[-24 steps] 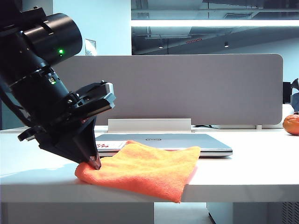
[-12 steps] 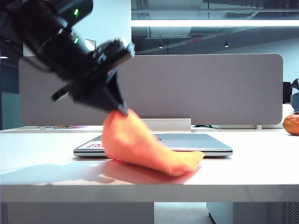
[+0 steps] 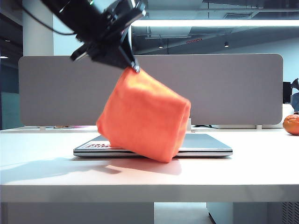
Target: Pick up the orange rag and put it over the laptop.
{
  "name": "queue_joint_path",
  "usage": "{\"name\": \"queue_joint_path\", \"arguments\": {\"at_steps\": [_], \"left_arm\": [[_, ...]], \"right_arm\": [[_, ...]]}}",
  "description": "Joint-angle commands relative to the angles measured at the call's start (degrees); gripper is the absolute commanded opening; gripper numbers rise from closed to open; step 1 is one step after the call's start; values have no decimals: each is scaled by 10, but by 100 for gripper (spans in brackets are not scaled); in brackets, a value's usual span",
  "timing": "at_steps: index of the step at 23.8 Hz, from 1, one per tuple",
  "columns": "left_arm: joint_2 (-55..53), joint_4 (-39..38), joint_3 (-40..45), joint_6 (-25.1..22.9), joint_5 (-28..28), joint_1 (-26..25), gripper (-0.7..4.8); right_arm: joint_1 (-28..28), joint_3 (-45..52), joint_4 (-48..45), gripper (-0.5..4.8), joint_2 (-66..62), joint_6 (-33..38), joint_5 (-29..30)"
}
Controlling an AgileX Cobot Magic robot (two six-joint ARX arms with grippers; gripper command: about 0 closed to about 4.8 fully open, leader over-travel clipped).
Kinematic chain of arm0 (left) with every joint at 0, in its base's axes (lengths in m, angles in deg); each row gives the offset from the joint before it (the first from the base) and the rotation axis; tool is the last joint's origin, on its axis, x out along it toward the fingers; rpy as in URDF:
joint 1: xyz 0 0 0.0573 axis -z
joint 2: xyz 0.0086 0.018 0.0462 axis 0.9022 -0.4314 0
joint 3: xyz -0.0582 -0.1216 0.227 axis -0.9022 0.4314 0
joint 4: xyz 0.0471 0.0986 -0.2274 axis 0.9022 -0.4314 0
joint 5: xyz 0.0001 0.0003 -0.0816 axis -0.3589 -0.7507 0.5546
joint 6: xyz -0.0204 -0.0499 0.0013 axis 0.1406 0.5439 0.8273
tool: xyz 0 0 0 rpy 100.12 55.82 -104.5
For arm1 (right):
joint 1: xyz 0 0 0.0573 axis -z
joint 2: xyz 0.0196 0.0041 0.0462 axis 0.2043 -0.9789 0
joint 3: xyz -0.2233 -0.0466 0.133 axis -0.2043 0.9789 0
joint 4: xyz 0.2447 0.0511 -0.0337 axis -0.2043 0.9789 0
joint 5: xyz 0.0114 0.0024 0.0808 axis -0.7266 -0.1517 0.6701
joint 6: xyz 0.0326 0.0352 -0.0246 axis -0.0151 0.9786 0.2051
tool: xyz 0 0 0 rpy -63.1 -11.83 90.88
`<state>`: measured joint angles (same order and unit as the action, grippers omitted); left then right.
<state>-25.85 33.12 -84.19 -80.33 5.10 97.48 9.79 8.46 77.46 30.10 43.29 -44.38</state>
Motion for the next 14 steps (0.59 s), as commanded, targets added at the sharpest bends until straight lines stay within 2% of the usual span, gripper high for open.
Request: {"name": "queue_joint_path", "arguments": {"at_steps": [1, 14], "left_arm": [[-16, 10, -46, -4, -3, -3, -6], [-155, 3, -226, -27, -10, -29, -6]], "right_arm": [[0, 2, -6, -5, 0, 0, -1], [0, 2, -6, -5, 0, 0, -1]]}}
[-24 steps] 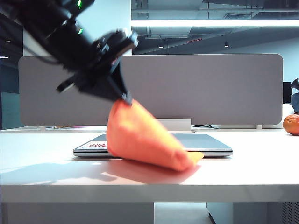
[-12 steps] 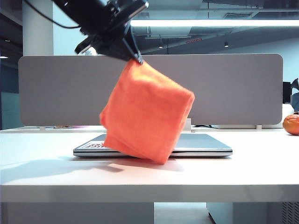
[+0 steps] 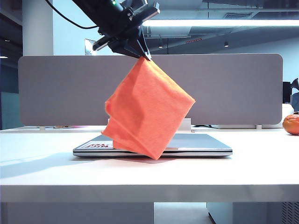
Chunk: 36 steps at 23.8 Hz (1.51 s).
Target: Pick up the orange rag and put it over the laptop.
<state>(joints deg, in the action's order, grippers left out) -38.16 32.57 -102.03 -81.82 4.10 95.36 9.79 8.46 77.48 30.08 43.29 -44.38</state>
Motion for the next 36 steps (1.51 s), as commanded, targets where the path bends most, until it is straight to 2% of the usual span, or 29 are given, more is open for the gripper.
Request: {"name": "queue_joint_path", "arguments": {"at_steps": [1, 9, 14, 23, 36], "left_arm": [[-52, 7, -74, -13, 0, -10, -6], [-124, -2, -191, -28, -2, -28, -6], [-173, 9, -253, -27, -11, -57, -6], [-195, 4, -286, -25, -9, -74, -6], [-211, -238, -283, -25, 14, -54, -6]], "right_arm": [[0, 2, -6, -5, 0, 0, -1], [0, 2, -6, -5, 0, 0, -1], [0, 2, -6, -5, 0, 0, -1], [0, 2, -6, -5, 1, 0, -1], [0, 2, -6, -5, 1, 0, -1]]}}
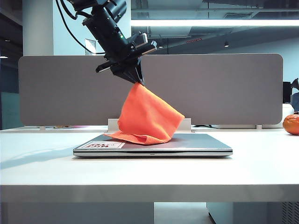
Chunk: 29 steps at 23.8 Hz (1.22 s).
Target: Pick up the orange rag and put it over the laptop.
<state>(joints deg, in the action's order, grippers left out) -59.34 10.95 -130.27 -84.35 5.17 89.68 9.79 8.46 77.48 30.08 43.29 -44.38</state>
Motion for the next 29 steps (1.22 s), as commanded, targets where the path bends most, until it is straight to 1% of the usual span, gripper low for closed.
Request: {"name": "queue_joint_path", "arguments": {"at_steps": [1, 7, 9, 10, 13, 14, 17, 18, 19, 20, 21, 22, 24, 29], "left_arm": [[-2, -33, -1, 0, 2, 9, -6], [-19, -69, -1, 0, 1, 9, -5], [-25, -90, -1, 0, 3, 9, 5], [-26, -100, -1, 1, 2, 9, 27], [-36, -119, -1, 2, 2, 9, 170], [-37, -123, -1, 2, 2, 9, 192], [-35, -130, -2, 2, 2, 10, 195], [-35, -132, -3, 2, 3, 10, 205], [-35, -147, -4, 2, 4, 10, 267], [-34, -156, -4, 2, 4, 10, 307], [-34, -177, -4, 1, 5, 10, 372], [-34, -197, -4, 1, 4, 10, 377], [-34, -209, -3, 0, 2, 10, 377], [-29, -202, -7, -2, 0, 10, 377]], "right_arm": [[0, 2, -6, -5, 1, 0, -1], [0, 2, -6, -5, 1, 0, -1], [0, 2, -6, -5, 1, 0, -1], [0, 2, -6, -5, 1, 0, -1], [0, 2, -6, -5, 1, 0, -1], [0, 2, -6, -5, 1, 0, -1], [0, 2, -6, -5, 1, 0, -1], [0, 2, -6, -5, 1, 0, -1], [0, 2, -6, -5, 1, 0, -1], [0, 2, -6, -5, 1, 0, -1], [0, 2, -6, -5, 1, 0, -1], [0, 2, -6, -5, 1, 0, -1], [0, 2, -6, -5, 1, 0, -1], [0, 2, -6, -5, 1, 0, 0]]}}
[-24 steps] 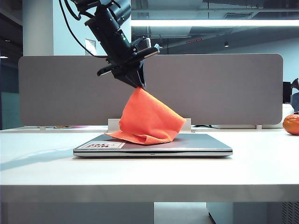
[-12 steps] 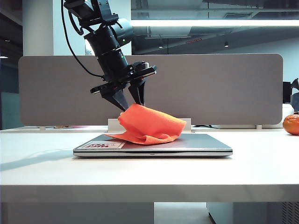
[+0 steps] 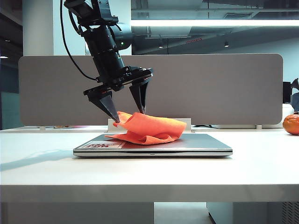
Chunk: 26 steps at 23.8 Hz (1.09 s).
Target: Pick up the orange rag and put it over the laptop.
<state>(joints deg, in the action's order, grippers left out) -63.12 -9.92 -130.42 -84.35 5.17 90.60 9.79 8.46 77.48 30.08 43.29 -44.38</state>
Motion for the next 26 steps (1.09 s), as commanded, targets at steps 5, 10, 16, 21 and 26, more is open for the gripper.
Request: {"name": "queue_joint_path", "arguments": {"at_steps": [5, 10, 16, 21, 26], "left_arm": [[26, 11, -21, -4, -2, -2, 377], [81, 7, -29, -19, -2, -1, 371], [130, -13, -29, -59, -2, -2, 143], [150, -16, -29, -64, -2, -2, 1], [168, -19, -29, -67, -32, -2, -6]], "right_arm": [[0, 2, -6, -5, 1, 0, 1], [0, 2, -6, -5, 1, 0, -1], [0, 2, -6, -5, 1, 0, -1], [0, 2, -6, -5, 1, 0, -1], [0, 2, -6, -5, 1, -3, -9]]}}
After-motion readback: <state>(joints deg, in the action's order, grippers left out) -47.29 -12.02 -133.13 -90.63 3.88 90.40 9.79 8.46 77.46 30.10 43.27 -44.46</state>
